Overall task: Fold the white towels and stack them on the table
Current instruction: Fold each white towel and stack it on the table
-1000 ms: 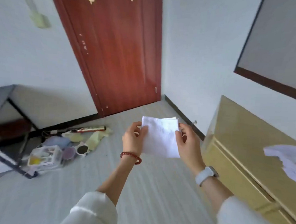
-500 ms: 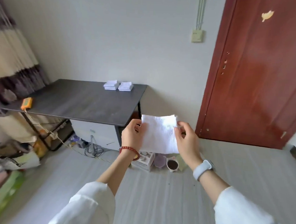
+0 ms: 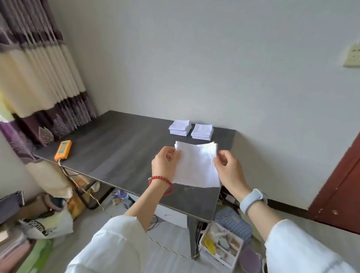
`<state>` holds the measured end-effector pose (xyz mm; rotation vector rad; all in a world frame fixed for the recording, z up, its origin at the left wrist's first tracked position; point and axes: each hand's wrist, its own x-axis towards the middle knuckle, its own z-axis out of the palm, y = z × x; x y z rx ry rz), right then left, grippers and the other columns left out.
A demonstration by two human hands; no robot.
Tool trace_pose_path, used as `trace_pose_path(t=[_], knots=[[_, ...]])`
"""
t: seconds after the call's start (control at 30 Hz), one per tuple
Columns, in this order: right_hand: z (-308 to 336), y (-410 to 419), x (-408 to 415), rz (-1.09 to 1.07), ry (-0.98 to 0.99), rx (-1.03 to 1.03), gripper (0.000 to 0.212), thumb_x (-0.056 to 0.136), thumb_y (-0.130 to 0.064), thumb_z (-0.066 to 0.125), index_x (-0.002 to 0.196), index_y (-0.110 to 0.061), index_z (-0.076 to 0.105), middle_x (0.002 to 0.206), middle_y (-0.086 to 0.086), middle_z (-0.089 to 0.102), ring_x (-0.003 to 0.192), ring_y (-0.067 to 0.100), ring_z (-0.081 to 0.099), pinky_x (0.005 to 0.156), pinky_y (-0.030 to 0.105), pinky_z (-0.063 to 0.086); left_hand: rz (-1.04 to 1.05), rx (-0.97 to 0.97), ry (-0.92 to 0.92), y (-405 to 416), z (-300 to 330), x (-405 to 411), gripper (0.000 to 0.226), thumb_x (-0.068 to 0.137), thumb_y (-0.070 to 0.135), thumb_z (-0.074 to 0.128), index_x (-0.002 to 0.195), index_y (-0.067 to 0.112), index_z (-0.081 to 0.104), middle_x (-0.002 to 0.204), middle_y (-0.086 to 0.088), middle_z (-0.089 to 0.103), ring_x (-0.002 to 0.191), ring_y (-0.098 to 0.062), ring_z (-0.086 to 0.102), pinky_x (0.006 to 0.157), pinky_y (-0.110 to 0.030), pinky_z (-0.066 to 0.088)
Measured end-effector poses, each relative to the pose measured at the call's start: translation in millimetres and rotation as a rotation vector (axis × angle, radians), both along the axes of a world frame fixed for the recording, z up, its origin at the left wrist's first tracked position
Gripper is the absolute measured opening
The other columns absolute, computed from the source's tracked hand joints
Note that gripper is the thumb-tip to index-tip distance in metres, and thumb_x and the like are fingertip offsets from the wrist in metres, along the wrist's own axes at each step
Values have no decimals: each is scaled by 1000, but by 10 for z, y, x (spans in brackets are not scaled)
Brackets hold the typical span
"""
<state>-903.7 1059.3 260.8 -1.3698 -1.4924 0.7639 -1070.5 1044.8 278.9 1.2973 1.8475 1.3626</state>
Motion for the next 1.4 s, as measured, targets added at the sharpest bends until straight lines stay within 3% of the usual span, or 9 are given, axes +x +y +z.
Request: trace_pose_path(t=[0.1, 0.23, 0.43, 0.73, 0.97, 1.1, 1.27, 1.4], knots=[[4, 674, -408, 23, 17, -31, 15, 90, -14, 51, 103, -13, 58, 93, -2, 59, 88, 15, 54, 75, 24, 40, -25, -26, -9, 647, -39, -430, 19, 90, 27, 55, 102, 14, 62, 84, 0, 57, 82, -15, 51, 71, -23, 37], [-66, 1506, -818, -13, -14, -52, 13, 91, -14, 50, 101, -14, 58, 86, -5, 58, 79, 12, 53, 61, 12, 37, -123, -61, -8, 1573, -184, -902, 21, 92, 26, 51, 106, 14, 61, 86, 1, 58, 82, -17, 53, 73, -25, 41], [-393, 2630, -1222, -146, -35, -151, 16, 91, -11, 46, 103, -12, 57, 94, 1, 60, 85, 17, 55, 68, 22, 40, -330, -169, -10, 2928, -563, -1317, 25, 90, 22, 51, 112, 11, 60, 91, -2, 59, 88, -22, 58, 83, -40, 52], [-854, 3763, -1192, -339, -111, -317, 21, 91, -11, 47, 109, -8, 58, 98, -1, 58, 92, 17, 54, 77, 25, 39, -552, -351, 48, 4434, -1117, -1245, 27, 92, 24, 48, 114, 13, 57, 96, -2, 58, 94, -26, 60, 84, -44, 52], [-1220, 4965, -876, -370, -186, -316, 22, 93, -12, 46, 112, -9, 57, 103, 2, 60, 91, 15, 53, 77, 26, 41, -529, -375, 68, 5514, -1465, -895, 24, 94, 25, 44, 112, 14, 56, 93, 3, 56, 87, -23, 58, 82, -42, 53], [-1568, 5630, -708, -360, -205, -348, 23, 94, -15, 45, 113, -11, 56, 110, 4, 61, 97, 19, 55, 80, 29, 45, -473, -401, 158, 6125, -1759, -671, 24, 96, 25, 41, 111, 14, 55, 95, 0, 57, 83, -18, 52, 73, -26, 43], [-2024, 6088, -554, -370, -207, -376, 24, 94, -15, 44, 115, -11, 55, 110, 6, 61, 91, 17, 54, 75, 27, 42, -425, -483, 329, 6625, -2126, -435, 21, 96, 24, 36, 105, 14, 53, 91, -5, 62, 74, -22, 53, 61, -27, 40], [-2261, 6159, -489, -421, -328, -477, 23, 95, -20, 43, 114, -13, 54, 109, 5, 60, 86, 16, 53, 74, 30, 47, -426, -533, 502, 6696, -2324, -349, 19, 98, 18, 33, 102, 10, 49, 111, -12, 58, 77, -28, 56, 63, -32, 43]])
